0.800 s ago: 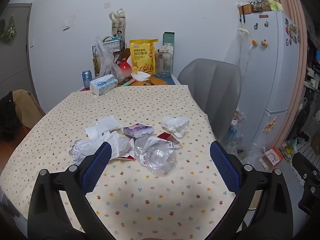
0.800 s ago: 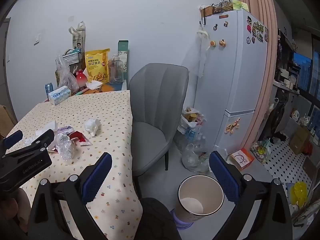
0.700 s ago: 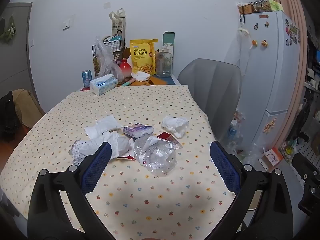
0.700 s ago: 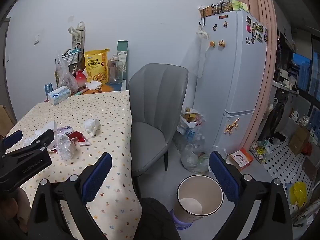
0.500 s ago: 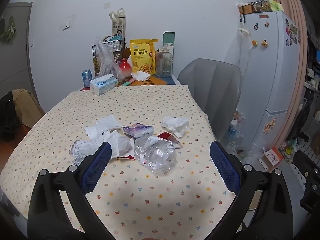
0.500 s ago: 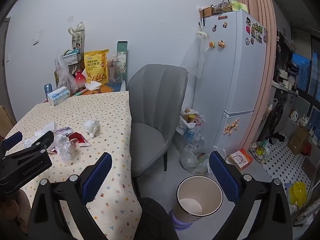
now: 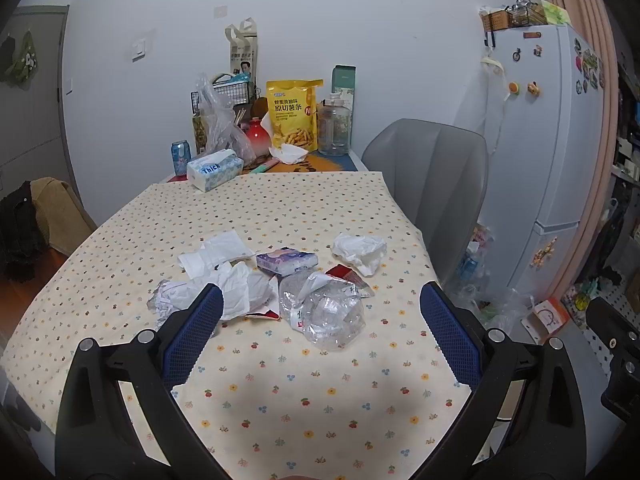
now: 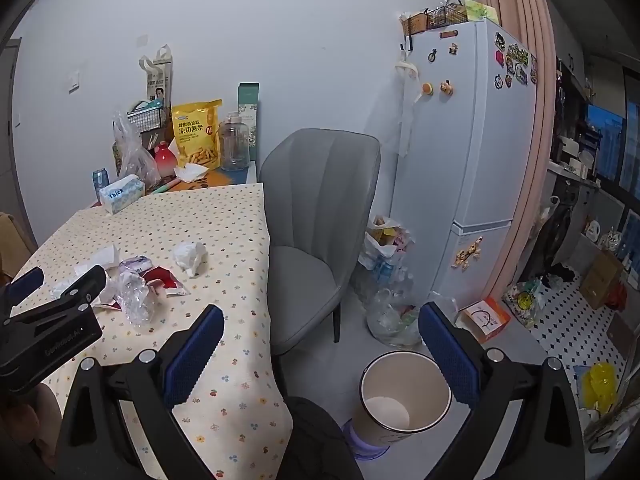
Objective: Collect trash
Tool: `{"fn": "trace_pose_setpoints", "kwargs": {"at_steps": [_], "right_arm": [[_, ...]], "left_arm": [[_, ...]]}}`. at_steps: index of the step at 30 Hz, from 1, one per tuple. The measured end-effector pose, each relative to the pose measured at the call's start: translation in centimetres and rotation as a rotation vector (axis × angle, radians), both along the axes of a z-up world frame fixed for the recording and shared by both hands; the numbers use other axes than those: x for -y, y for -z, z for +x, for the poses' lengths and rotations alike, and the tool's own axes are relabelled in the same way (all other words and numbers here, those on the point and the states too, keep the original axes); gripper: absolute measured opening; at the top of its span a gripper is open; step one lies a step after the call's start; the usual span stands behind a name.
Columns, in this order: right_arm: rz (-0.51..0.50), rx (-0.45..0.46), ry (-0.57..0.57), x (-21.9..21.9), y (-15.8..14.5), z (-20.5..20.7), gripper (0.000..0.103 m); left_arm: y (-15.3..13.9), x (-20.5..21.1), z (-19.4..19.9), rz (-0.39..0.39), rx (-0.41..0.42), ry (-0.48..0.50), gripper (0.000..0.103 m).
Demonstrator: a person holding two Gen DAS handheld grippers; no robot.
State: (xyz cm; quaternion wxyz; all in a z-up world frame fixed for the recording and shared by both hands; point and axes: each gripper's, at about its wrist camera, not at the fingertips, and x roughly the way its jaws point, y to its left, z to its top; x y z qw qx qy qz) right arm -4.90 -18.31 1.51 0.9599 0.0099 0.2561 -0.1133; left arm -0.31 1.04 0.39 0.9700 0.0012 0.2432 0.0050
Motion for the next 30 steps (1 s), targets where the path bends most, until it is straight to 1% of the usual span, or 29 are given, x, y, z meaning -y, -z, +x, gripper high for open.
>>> {"fn": "trace_pose_setpoints", "kwargs": {"at_steps": [13, 18, 24, 30], "right_arm": [[0.009, 0.005, -0.017, -0.4, -0.2, 0.2, 0.095], [0.005, 0.005, -0.017, -0.7, 0.1, 0.2, 0.095], [0.009, -0.002, -0.004, -0.2, 0.2, 0.3, 0.095], [0.010, 0.009, -0.005, 0.1, 0.2, 0.0, 0.095]], "left_arm": [[0.2, -0.7, -0.4, -0.007, -0.007, -0.010, 0.098], [0.4, -1.1, -0.3, -0.006, -0.010, -0.016, 0.098], [0.7, -1.0, -0.1, -0.010, -0.014, -0.010, 0.098], [0.7, -0.9, -0.3, -0.012, -0.002, -0.013, 0.098]]}}
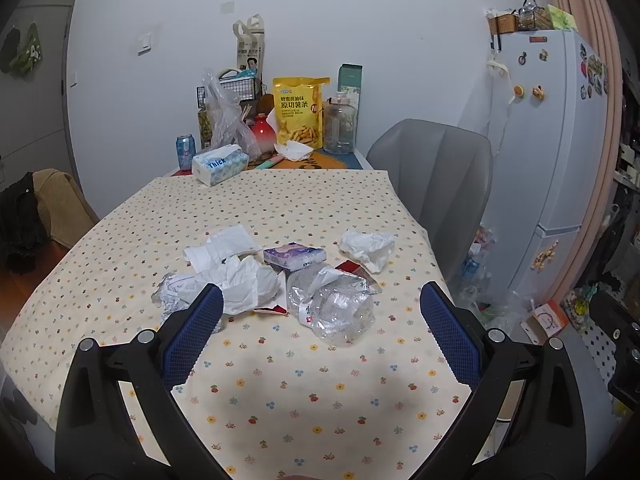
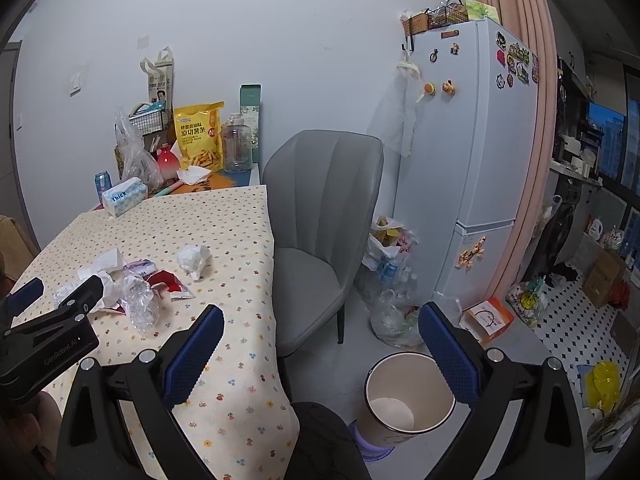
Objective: Collect trash
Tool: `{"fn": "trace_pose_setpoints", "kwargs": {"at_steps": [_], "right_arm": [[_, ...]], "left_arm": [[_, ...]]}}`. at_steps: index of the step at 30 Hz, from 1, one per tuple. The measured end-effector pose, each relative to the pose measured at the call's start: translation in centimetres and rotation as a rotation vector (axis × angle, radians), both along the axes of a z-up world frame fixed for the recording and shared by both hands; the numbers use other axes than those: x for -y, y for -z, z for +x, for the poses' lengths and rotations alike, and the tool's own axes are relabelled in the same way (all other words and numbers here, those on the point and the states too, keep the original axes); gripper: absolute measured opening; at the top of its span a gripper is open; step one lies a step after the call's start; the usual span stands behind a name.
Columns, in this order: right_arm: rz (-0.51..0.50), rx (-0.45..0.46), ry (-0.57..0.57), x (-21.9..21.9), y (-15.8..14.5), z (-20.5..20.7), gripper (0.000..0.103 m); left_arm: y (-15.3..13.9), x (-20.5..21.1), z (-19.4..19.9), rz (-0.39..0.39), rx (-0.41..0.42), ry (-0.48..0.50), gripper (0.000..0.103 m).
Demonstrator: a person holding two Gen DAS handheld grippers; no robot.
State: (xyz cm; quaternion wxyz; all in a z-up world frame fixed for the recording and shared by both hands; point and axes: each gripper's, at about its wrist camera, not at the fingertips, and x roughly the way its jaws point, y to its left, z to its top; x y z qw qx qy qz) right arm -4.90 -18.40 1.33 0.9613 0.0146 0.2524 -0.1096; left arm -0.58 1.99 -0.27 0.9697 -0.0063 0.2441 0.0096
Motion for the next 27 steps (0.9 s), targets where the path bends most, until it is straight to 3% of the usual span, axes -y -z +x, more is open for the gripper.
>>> {"fn": "trace_pose_setpoints", "kwargs": {"at_steps": [27], "right_arm": [[0.007, 0.006, 0.012, 0.47, 0.02, 0.04, 0.095]], "left_arm": [[-0.03, 0.60, 0.15, 0.013, -0.008, 0.006, 0.098]]}}
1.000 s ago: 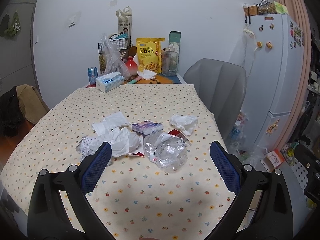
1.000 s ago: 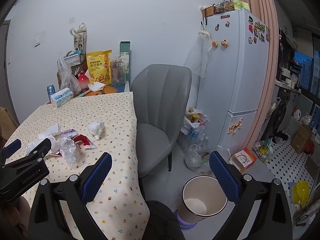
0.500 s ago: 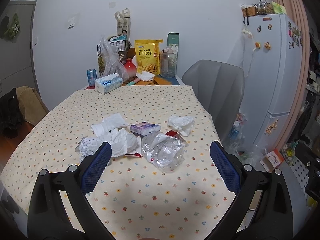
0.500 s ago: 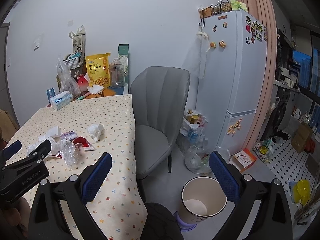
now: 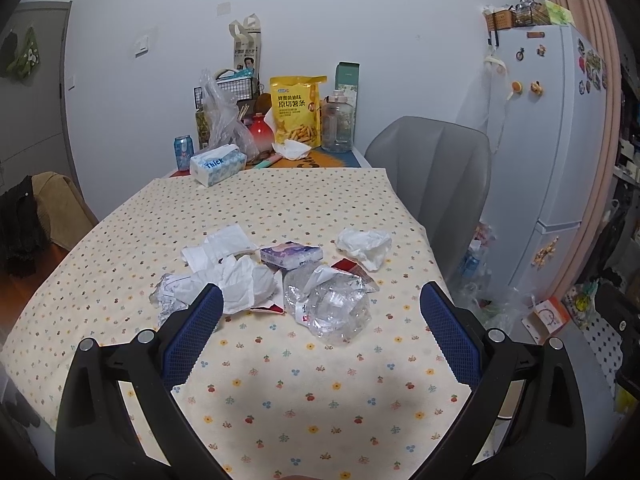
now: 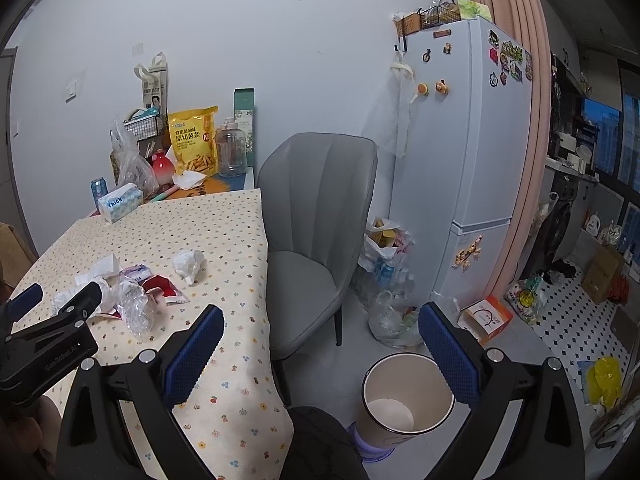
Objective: Collect trash
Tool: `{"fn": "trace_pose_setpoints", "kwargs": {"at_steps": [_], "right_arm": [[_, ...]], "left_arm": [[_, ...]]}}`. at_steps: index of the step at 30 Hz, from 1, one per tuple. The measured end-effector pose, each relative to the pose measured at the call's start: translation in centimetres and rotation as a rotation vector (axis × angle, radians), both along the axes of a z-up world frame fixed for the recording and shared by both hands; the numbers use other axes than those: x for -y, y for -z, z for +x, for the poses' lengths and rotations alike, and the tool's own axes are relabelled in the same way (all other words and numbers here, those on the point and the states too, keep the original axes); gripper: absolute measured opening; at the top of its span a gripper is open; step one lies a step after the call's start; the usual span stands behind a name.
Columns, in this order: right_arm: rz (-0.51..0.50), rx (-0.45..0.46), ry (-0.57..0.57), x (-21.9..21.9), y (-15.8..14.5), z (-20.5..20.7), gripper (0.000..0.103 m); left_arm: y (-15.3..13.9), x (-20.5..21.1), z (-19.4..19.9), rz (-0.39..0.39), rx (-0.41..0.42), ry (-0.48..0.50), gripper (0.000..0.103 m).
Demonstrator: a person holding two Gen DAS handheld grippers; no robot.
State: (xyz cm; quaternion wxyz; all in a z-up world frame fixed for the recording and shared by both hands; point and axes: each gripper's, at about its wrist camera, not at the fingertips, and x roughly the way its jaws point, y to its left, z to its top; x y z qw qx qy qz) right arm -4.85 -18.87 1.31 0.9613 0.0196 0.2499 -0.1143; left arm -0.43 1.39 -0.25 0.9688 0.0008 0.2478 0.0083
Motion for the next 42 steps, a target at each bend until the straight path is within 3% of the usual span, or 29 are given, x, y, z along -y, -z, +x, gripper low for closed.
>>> {"fn": "trace_pose_setpoints", "kwargs": {"at_steps": [13, 25, 33, 42], "right_arm": [[-0.005, -0.028, -0.045, -1.6, 0.8, 2.0, 0.095], [0.013, -0.067, -0.157, -6.7, 1.7, 6.1, 0.095], [0.027, -0.101, -0.245, -10.7, 2.8, 8.7, 0.095], [0.033, -0.155, -0.323, -14.3, 4.7, 10.7, 0.095]], "left_arm": [[1.3, -1.6, 1.7, 0.004, -0.034, -0.036, 0.098], [2.7, -8.3, 3.2, -0.005, -0.081, -0.160, 0.098], [4.2, -13.0, 4.0, -0.031, -0.131, -0.239, 0.090], [6.7, -15.5, 5.4, -0.064, -0.207, -0.271, 0.080]]}}
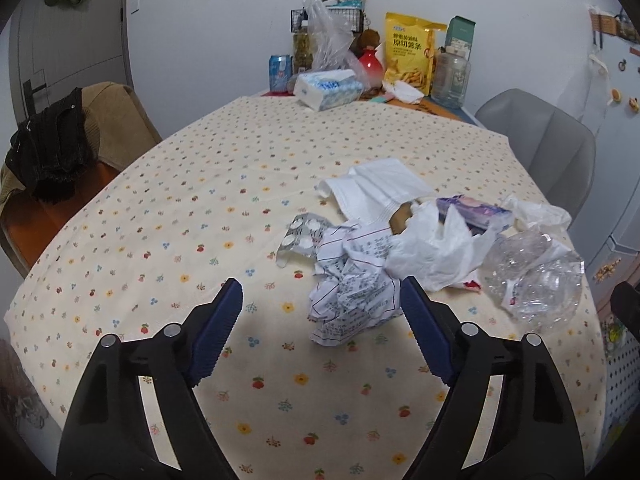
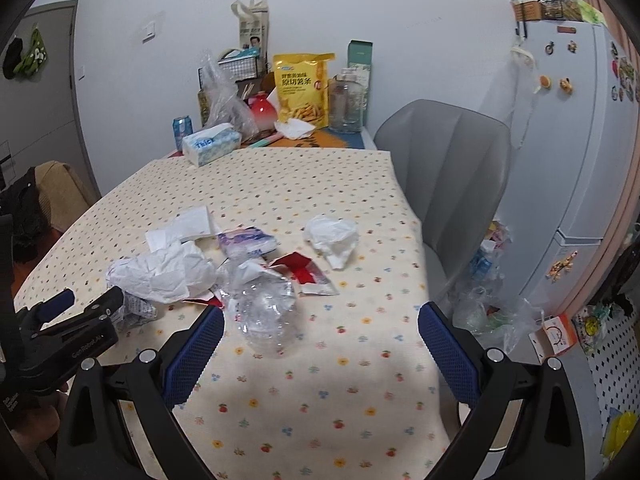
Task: Collect trash
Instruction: 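Grasp the crumpled printed paper with the left gripper, then grasp the crushed clear plastic bottle with the right gripper while the left holds the paper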
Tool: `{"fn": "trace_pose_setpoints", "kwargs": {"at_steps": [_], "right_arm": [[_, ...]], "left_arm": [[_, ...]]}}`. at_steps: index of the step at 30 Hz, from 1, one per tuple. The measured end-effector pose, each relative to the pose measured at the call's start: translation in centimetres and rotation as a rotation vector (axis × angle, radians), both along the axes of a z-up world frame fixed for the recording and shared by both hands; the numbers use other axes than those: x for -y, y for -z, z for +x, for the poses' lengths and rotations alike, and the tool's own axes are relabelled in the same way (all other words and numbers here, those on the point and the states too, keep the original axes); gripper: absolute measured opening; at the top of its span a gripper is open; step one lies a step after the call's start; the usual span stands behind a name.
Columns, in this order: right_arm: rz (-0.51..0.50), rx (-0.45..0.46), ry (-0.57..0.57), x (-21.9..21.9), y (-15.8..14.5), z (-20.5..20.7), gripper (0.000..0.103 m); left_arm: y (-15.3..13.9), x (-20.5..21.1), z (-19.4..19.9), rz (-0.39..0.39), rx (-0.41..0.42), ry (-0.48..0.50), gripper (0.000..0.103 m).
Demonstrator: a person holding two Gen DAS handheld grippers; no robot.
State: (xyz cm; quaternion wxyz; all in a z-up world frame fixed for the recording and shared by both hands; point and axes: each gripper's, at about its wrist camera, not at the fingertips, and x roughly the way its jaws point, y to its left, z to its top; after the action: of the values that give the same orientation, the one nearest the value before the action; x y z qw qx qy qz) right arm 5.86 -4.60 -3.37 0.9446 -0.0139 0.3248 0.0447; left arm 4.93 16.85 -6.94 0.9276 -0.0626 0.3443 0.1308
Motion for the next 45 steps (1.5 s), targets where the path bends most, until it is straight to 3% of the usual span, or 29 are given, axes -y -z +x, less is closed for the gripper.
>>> {"fn": "trace_pose_setpoints", "kwargs": {"at_steps": [3, 6, 7, 13, 18, 27, 29, 31, 34, 37, 45], "right_arm": [[-0.004, -0.013, -0.010, -0.8, 0.5, 0.8, 0.095], [-0.009, -0.024, -0.015, -1.3, 0.8, 1.5, 0.095], [-0.010, -0.028, -0.017, -1.4, 0.9, 1.7, 0.095], [-0.016, -0.057, -0.016, -1.6, 1.6, 2.8, 0.095], [-0.012, -0.071, -0.025, -1.7, 2.3, 3.6, 0.095], [-0.001, -0.101, -0.041, -1.5, 3.7, 5.1, 0.095], [0.009, -0.116, -0.057, -1.5, 4.0, 5.5, 0.088], [0.027, -0.161, -0.086, -1.6, 4.4, 5.7, 0.056], [0.035, -0.183, -0.091, -1.6, 4.5, 5.3, 0.029], [0.047, -0.163, -0.122, -1.7, 3.7, 4.5, 0.023], [0.048, -0.101, -0.133, -1.2, 1.7, 2.0, 0.021]], "left_arm": [[0.9, -0.2, 0.9, -0.036, -0.030, 0.006, 0.079], [1.2, -0.2, 1.4, -0.070, -0.039, 0.024, 0.061], [1.3, -0.3, 1.5, -0.078, -0.042, 0.027, 0.045], [-0.3, -1.2, 0.4, -0.070, 0.031, -0.022, 0.017], [-2.2, -1.8, 0.1, -0.027, 0.105, -0.079, 0.016], [-2.8, -0.5, 1.8, -0.009, 0.110, -0.058, 0.015], [-2.7, -0.1, 2.1, -0.007, 0.110, -0.047, 0.015], [-2.6, 0.5, 2.4, -0.002, 0.103, -0.036, 0.016], [-2.5, 1.2, 2.6, 0.008, 0.090, -0.023, 0.016], [-2.5, 1.8, 2.2, 0.024, 0.088, -0.016, 0.016], [-3.0, 2.9, 1.0, 0.022, 0.100, 0.002, 0.016]]}}
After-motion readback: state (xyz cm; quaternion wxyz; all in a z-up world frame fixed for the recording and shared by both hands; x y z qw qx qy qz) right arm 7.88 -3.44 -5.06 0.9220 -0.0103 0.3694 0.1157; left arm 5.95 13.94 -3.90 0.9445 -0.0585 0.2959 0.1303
